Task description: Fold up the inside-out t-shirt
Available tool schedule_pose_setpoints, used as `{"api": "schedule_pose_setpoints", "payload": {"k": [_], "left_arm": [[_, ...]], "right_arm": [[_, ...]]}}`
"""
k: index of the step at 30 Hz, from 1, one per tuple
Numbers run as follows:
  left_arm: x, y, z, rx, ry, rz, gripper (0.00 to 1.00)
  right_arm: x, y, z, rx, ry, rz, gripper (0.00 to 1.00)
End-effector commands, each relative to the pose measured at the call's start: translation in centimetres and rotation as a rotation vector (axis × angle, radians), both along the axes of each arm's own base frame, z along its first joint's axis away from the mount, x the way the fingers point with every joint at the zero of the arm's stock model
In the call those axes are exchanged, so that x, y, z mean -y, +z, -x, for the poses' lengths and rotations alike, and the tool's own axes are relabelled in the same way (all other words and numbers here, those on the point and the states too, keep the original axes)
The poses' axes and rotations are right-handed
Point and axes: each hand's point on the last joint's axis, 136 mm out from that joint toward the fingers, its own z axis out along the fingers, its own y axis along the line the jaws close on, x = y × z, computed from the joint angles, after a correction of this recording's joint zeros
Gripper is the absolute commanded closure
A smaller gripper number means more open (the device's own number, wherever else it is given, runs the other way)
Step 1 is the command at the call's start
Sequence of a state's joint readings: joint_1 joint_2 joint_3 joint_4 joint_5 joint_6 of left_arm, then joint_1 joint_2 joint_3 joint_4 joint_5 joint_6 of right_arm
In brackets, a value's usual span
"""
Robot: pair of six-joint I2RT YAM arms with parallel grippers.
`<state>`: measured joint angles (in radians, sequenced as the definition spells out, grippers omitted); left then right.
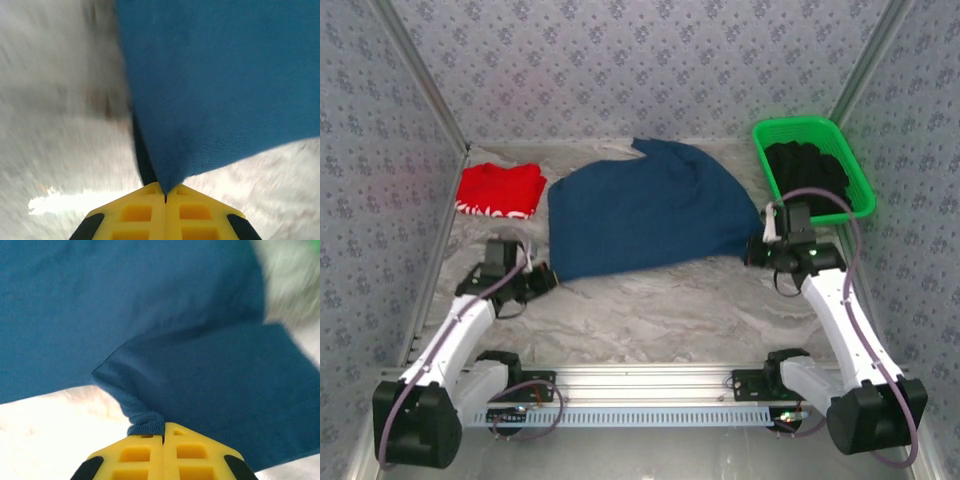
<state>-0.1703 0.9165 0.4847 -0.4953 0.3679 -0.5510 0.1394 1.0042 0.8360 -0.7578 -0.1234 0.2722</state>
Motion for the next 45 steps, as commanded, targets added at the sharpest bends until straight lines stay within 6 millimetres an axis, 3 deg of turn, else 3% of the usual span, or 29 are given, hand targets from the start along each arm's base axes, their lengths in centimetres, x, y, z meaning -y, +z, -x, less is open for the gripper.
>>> {"api": "schedule_pose_setpoints", "payload": {"k": [1, 7, 14, 22, 27, 32, 39, 45], "left_arm": [[1.8, 1.6, -1.4, 0.084, 0.019, 0.084, 1.00], [1.1, 0.9, -1.1, 0.055, 0.016, 0.014, 1.00], [0.4, 0.5, -0.9, 0.055, 0.059, 0.000, 1.00], [-4.2, 2.4, -1.3, 0.136, 0.276, -0.084, 1.00], [-6.9, 2.8, -1.2, 0.165, 0.394, -0.101, 1.00], [-6.6, 2.3, -1.2, 0.161, 0.392, -0.080, 1.00], [-6.3, 2.5, -1.4, 0.171, 0.370, -0.068, 1.00], [-5.7, 2.9, -1.7, 0.182, 0.358, -0.036, 1.00]], "right_arm": [[-2.1, -0.6, 0.6, -0.028, -0.051, -0.172, 0.93], [-1.7, -3.5, 0.3, -0.117, -0.061, -0.126, 0.85], [-1.3, -4.5, 1.5, -0.167, -0.073, -0.078, 0.76], [-3.8, -7.7, 5.6, -0.358, 0.010, 0.010, 0.59], [-4.2, -7.2, 6.7, -0.390, 0.044, 0.054, 0.49], [-3.8, -6.0, 6.8, -0.377, 0.040, 0.060, 0.39], [-3.1, -9.7, 7.3, -0.469, -0.076, -0.016, 0.42], [-1.7, -11.1, 8.5, -0.506, -0.151, 0.038, 0.44]]}}
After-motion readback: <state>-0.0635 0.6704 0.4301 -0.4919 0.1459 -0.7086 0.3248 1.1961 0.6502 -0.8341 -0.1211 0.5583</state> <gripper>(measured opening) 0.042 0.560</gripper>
